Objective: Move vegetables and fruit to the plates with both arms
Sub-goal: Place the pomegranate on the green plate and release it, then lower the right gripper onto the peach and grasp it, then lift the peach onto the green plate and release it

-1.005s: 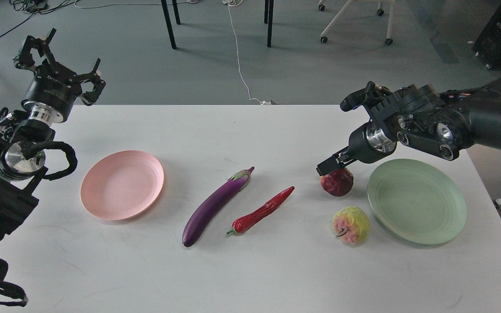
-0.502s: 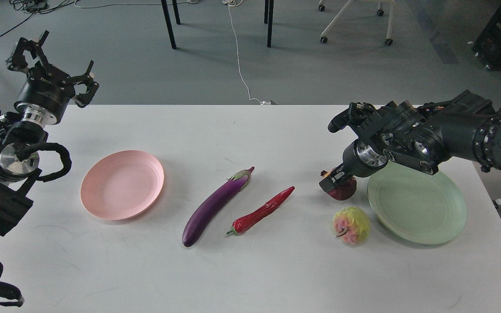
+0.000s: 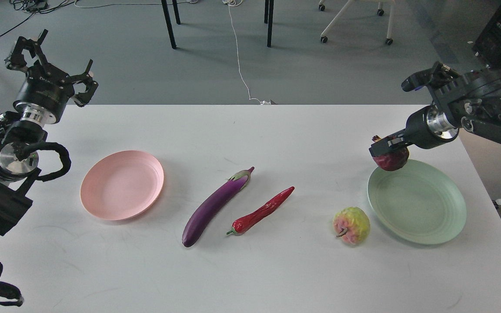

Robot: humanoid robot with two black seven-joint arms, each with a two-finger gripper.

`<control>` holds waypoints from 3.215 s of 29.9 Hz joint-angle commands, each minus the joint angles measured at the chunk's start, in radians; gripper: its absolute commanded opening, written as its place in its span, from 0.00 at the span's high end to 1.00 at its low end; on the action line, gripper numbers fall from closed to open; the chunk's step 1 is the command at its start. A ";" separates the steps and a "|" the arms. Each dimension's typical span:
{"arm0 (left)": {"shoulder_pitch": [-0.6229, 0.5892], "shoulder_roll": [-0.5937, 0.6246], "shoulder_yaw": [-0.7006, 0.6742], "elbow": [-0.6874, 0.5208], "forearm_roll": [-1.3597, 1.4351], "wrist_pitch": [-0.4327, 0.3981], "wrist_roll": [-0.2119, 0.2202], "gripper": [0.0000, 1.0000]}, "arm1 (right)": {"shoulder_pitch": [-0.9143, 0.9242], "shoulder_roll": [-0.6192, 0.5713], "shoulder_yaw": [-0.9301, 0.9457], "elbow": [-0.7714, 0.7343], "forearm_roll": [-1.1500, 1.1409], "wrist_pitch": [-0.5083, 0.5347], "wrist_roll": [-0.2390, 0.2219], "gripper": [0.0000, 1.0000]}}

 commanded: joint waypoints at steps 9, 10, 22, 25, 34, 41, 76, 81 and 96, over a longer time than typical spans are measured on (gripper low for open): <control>-0.002 -0.012 0.002 0.000 0.000 0.000 0.002 0.02 | -0.120 -0.096 0.008 -0.024 -0.090 -0.038 -0.005 0.29; -0.004 -0.012 0.002 0.000 0.000 0.000 0.003 0.02 | -0.125 -0.094 0.004 -0.026 -0.090 -0.036 -0.006 0.24; -0.012 -0.004 0.006 0.001 0.002 0.000 0.006 0.02 | -0.076 -0.066 0.008 -0.023 -0.090 -0.039 -0.006 0.02; -0.012 -0.004 0.006 0.001 0.002 0.000 0.006 0.02 | -0.006 -0.051 0.031 0.043 -0.080 -0.042 -0.006 0.02; -0.012 -0.002 0.003 0.001 0.002 0.000 0.002 0.02 | 0.077 0.076 0.042 0.235 -0.080 -0.027 0.000 0.02; -0.012 0.002 0.003 0.001 0.002 0.000 0.002 0.02 | 0.053 0.154 -0.002 0.250 -0.072 -0.027 0.014 0.08; 0.002 0.034 0.006 0.001 0.002 0.000 0.000 0.02 | 0.081 0.046 -0.053 0.200 -0.268 -0.027 0.054 0.57; 0.004 0.031 0.006 0.001 0.000 0.000 0.000 0.02 | 0.012 0.012 -0.044 0.151 -0.274 -0.054 0.054 0.47; -0.008 0.047 0.000 -0.002 0.006 0.000 0.002 0.02 | -0.061 -0.108 0.135 0.152 -0.267 -0.105 0.052 0.03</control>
